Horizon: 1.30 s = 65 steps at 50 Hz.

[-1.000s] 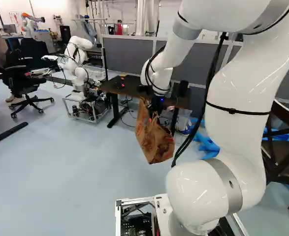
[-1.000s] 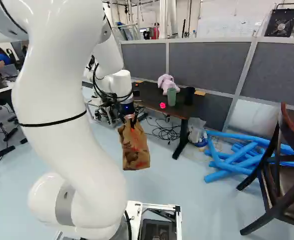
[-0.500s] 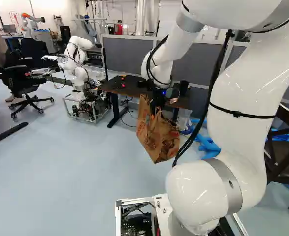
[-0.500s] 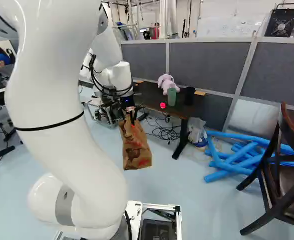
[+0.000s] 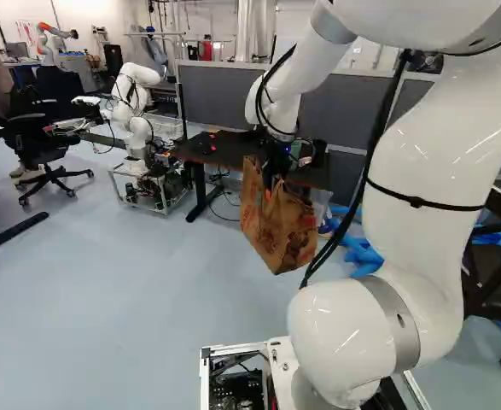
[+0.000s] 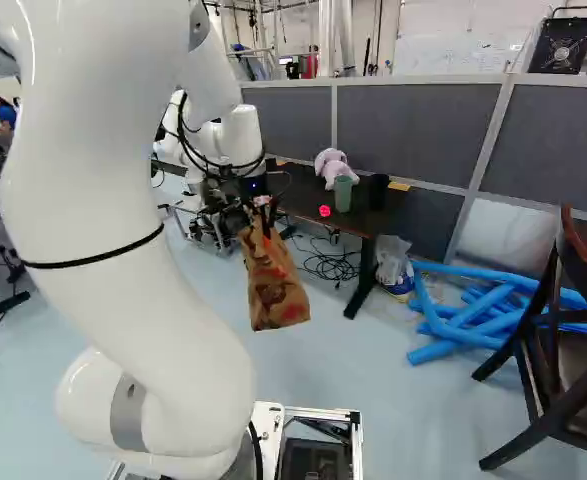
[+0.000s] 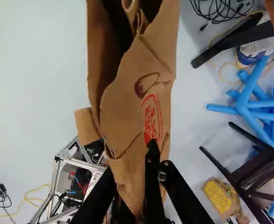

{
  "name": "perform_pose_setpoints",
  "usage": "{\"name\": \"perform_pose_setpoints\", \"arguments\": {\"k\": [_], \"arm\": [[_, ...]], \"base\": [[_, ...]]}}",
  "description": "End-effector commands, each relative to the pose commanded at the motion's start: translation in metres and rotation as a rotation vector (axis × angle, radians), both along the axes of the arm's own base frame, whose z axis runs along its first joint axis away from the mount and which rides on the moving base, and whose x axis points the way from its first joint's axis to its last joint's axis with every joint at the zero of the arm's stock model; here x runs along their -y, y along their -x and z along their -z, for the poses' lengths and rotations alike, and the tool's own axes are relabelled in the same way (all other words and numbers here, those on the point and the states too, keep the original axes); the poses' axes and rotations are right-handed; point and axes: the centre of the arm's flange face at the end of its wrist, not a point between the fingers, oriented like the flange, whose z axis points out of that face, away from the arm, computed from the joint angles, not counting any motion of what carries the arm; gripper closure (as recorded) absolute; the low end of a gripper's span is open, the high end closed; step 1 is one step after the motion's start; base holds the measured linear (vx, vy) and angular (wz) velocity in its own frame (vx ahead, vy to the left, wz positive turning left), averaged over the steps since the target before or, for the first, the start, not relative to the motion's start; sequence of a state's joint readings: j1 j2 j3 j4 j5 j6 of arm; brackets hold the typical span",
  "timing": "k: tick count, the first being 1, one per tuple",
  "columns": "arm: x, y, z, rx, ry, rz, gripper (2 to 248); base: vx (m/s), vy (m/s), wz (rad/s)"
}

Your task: Pick up the bag on the ground and place it on the table

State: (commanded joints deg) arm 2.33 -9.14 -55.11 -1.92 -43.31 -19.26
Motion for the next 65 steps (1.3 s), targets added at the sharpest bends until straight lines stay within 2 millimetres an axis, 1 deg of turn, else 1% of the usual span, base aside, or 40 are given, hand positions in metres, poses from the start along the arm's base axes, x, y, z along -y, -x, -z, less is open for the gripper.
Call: {"name": "perform_pose_setpoints", "arguments": {"k": [28,65], "arm": [[0.003,-0.014,-0.043,0.066,0.027,-0.021,229],[0.006,-0.025,-0.098,0.013,0.038,-0.008,229]], "base": [[0.000,0.000,0.000],[0.000,0.000,0.000]]}}
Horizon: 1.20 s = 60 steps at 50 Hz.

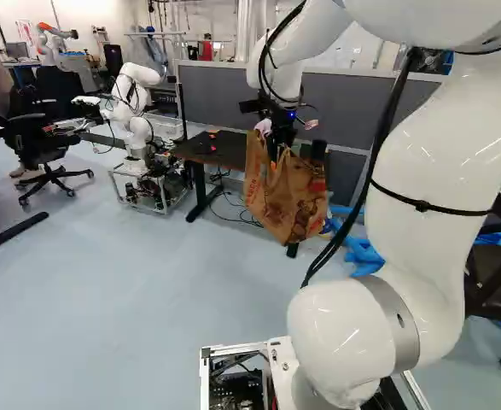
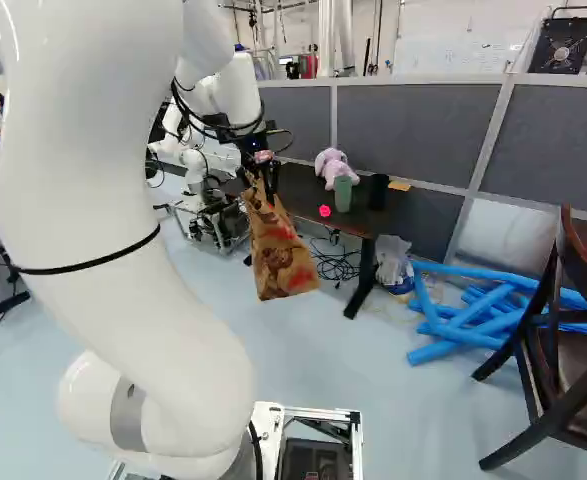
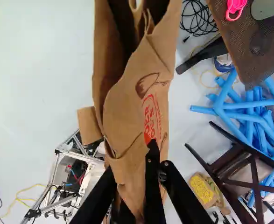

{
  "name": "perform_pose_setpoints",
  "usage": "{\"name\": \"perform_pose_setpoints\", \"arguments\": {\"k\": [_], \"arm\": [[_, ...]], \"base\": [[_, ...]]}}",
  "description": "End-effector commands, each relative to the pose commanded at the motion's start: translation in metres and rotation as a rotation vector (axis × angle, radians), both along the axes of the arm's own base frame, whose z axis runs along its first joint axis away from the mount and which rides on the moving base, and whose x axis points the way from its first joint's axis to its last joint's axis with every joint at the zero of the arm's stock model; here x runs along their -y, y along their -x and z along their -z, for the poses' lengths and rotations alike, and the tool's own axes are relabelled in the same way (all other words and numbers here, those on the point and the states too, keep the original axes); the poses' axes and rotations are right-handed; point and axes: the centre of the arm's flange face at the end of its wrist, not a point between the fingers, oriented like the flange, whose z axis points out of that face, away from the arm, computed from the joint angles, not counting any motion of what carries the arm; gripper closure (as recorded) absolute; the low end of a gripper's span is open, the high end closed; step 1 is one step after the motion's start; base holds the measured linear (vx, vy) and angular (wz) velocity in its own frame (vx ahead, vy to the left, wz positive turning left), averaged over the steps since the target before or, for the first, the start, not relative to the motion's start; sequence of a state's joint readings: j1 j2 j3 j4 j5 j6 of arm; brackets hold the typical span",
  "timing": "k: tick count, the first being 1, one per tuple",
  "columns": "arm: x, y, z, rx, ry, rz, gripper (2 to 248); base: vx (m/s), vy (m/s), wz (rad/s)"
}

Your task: Pick up the bag on the ground and place it on the table

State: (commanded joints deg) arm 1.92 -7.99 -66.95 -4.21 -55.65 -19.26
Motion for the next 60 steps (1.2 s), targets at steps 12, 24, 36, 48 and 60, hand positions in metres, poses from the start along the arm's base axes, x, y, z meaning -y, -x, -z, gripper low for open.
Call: {"name": "perform_pose_setpoints", "arguments": {"k": [12,24,36,48,60], "arm": [[0.001,-0.003,-0.019,-0.023,0.003,0.005,229],[0.001,-0.007,-0.034,-0.027,0.005,0.009,229],[0.001,-0.009,-0.036,-0.026,0.005,0.009,229],[0.001,-0.009,-0.036,-0.026,0.005,0.009,229],[0.001,-0.009,-0.036,-0.026,0.005,0.009,229]], "base": [[0.000,0.000,0.000],[0.000,0.000,0.000],[0.000,0.000,0.000],[0.000,0.000,0.000],[0.012,0.000,0.001]]}}
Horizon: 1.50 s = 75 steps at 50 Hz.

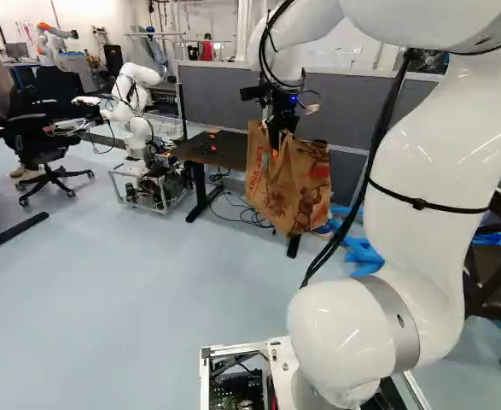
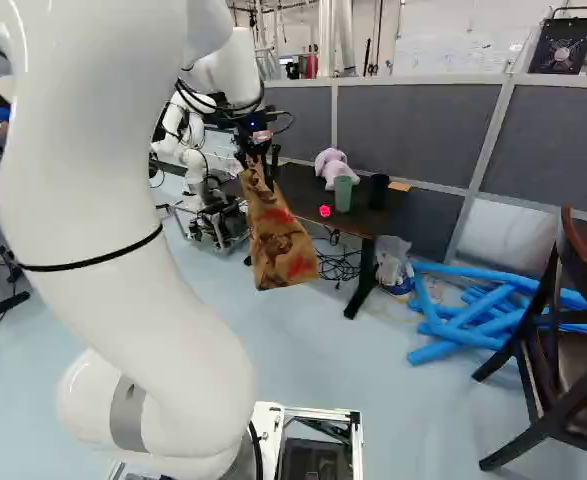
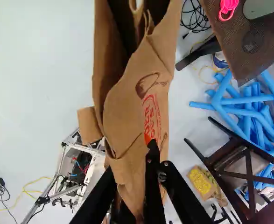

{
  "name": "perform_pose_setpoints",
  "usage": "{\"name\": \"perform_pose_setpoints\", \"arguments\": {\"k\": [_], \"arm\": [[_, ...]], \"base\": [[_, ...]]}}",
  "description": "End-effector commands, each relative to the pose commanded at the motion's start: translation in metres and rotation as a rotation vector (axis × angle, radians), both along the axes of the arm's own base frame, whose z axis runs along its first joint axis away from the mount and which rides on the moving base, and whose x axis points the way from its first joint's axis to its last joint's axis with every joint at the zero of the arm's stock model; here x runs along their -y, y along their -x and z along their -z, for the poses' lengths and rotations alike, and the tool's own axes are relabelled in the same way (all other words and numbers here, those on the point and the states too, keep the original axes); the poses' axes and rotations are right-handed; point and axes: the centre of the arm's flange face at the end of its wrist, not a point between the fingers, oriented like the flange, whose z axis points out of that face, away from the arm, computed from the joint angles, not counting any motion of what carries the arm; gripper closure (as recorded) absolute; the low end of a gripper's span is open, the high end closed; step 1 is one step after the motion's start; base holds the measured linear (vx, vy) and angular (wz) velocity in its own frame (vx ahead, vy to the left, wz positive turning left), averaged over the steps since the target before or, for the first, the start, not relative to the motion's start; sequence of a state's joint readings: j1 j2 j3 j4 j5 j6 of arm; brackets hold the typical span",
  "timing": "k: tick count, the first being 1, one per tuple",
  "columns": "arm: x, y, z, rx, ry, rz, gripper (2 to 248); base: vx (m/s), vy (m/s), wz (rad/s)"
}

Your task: Pick up the bag on the ground and place it on the table

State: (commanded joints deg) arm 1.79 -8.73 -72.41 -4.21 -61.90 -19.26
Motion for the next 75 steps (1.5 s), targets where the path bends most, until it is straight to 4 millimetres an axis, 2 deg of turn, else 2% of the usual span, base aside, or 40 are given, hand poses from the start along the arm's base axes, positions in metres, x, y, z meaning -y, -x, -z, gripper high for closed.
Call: {"name": "perform_pose_setpoints", "arguments": {"k": [17,44,75], "arm": [[0.0000,0.0000,0.0000,0.000,0.000,0.000,229],[0.0000,0.0000,0.0000,0.000,0.000,0.000,229],[0.0000,0.0000,0.0000,0.000,0.000,0.000,229]], "base": [[0.110,0.005,-0.008],[0.155,0.065,-0.022],[0.151,0.039,-0.196]]}}
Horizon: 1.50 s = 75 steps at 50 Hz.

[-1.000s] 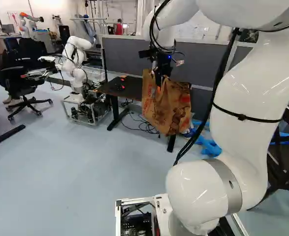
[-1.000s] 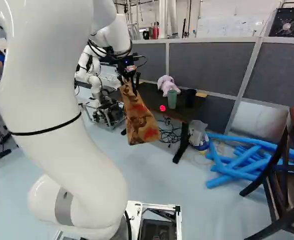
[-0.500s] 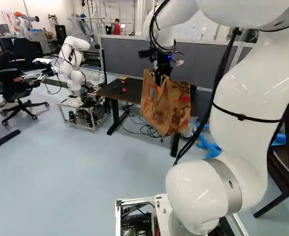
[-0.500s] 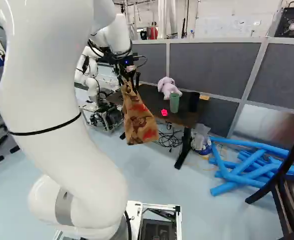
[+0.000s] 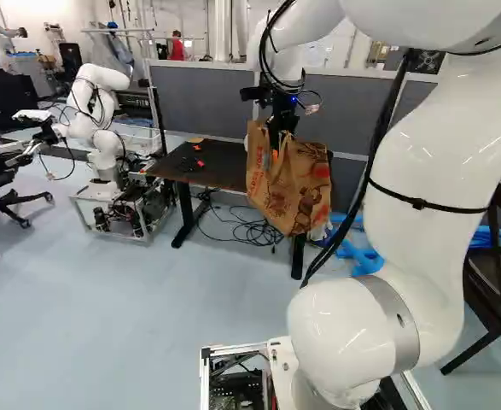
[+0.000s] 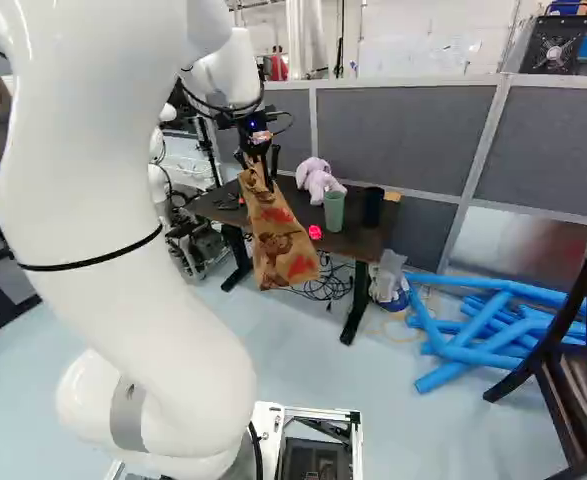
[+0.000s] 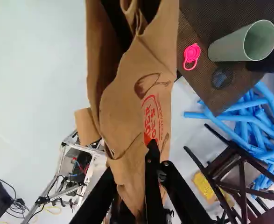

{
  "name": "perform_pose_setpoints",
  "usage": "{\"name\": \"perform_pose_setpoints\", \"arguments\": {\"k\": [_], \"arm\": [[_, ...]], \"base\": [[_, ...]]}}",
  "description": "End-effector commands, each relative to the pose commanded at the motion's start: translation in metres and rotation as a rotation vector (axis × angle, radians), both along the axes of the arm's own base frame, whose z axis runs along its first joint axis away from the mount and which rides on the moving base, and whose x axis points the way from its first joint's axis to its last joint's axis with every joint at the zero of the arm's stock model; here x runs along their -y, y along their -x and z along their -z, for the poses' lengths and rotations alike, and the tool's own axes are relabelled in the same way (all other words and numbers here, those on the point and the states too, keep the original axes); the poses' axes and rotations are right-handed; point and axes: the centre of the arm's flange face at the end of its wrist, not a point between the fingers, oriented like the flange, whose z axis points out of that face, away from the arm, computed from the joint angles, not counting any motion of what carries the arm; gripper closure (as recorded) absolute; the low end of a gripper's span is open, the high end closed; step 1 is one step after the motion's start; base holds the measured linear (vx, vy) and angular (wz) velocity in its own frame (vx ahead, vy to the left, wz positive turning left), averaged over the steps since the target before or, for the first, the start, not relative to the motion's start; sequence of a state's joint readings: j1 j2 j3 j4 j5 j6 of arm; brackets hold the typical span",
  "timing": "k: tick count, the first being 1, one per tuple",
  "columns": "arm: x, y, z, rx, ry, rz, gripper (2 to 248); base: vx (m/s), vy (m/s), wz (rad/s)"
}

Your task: Pick up the bag on the ground and place it on the table

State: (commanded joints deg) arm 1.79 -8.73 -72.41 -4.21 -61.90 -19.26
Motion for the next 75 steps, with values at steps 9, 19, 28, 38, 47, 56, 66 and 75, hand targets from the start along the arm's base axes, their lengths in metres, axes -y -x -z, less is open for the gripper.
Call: {"name": "perform_pose_setpoints", "arguments": {"k": [9,19,28,38,47,56,66,75], "arm": [[0.0000,0.0000,0.0000,0.000,0.000,0.000,229],[0.0000,0.0000,0.0000,0.000,0.000,0.000,229],[0.0000,0.0000,0.0000,0.000,0.000,0.000,229],[0.0000,0.0000,0.0000,0.000,0.000,0.000,229],[0.0000,0.0000,0.0000,0.000,0.000,0.000,229],[0.0000,0.0000,0.0000,0.000,0.000,0.000,229],[0.0000,0.0000,0.0000,0.000,0.000,0.000,229],[0.0000,0.0000,0.0000,0.000,0.000,0.000,229]], "base": [[0.162,0.080,-0.042],[0.157,0.078,-0.028],[0.145,0.069,-0.012],[0.159,0.044,-0.014],[0.168,0.042,-0.012],[0.171,0.045,-0.013],[0.171,0.047,-0.012],[0.171,0.044,-0.012]]}}
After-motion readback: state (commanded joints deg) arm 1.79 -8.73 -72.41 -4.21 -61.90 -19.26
